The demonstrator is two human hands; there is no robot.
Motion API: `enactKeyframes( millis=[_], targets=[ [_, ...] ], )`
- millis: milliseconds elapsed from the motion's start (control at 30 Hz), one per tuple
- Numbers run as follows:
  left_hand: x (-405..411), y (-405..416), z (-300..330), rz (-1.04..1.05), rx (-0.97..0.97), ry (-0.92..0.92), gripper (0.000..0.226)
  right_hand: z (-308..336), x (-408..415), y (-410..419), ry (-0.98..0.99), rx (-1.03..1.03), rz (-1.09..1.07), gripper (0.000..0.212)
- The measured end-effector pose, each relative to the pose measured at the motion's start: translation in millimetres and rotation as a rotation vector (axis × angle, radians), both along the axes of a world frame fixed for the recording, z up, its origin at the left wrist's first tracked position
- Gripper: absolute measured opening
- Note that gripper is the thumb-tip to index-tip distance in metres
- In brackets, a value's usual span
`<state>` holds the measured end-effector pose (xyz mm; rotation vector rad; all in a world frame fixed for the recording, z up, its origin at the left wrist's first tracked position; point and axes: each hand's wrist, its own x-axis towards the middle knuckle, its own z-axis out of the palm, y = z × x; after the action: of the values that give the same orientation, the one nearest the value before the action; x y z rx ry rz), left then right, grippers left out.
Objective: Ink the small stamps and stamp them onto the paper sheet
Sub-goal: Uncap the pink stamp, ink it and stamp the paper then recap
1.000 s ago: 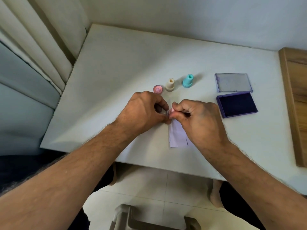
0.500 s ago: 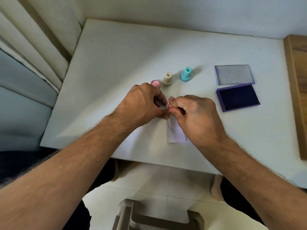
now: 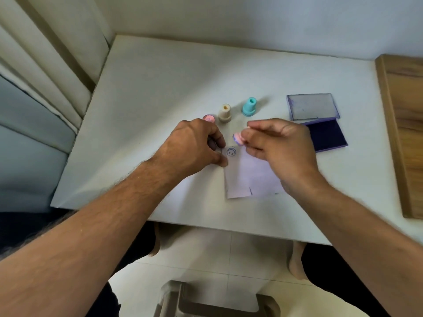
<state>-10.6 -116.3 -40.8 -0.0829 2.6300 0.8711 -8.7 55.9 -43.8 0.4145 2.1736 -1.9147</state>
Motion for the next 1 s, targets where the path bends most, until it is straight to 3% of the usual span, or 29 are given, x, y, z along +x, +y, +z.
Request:
enactKeyframes(
  millis=[67,233,500,667,900,1000],
  targets=[
    [-2.8,0.2,1.2,0.012,0.011,-0.025,0.032,8.0,-5.6,3.7,-0.104,-0.227,-0.142,0.013],
    [-8.8,-1.8,2.6,0.049,0.041,-0.071,0.031,15.6,-14.4,3.6,-0.204,-0.447,-0.252,0.016],
    [-22.1,-18.4,16.7,0.222,0.144,-0.052,0.027,15.3,-16.4,5.4,-0.200,-0.514,-0.299,0.013],
    [-20.5,-21.0,7.3,0.278,0.065,0.107,0.021,20.4,-17.1,5.2,-0.169,-0.538,-0.300,0.017],
    [-19.5,-18.5,-11.2,0.148,-0.135,0.293,0.051,19.8,-15.8,4.2,-0.181,-0.523,-0.269,0.017],
    [-19.4,-15.1,-13.7,0.099,-0.144,0.304,0.048,19.5,-14.4,2.6,-0.190,-0.524,-0.251,0.018]
  ],
)
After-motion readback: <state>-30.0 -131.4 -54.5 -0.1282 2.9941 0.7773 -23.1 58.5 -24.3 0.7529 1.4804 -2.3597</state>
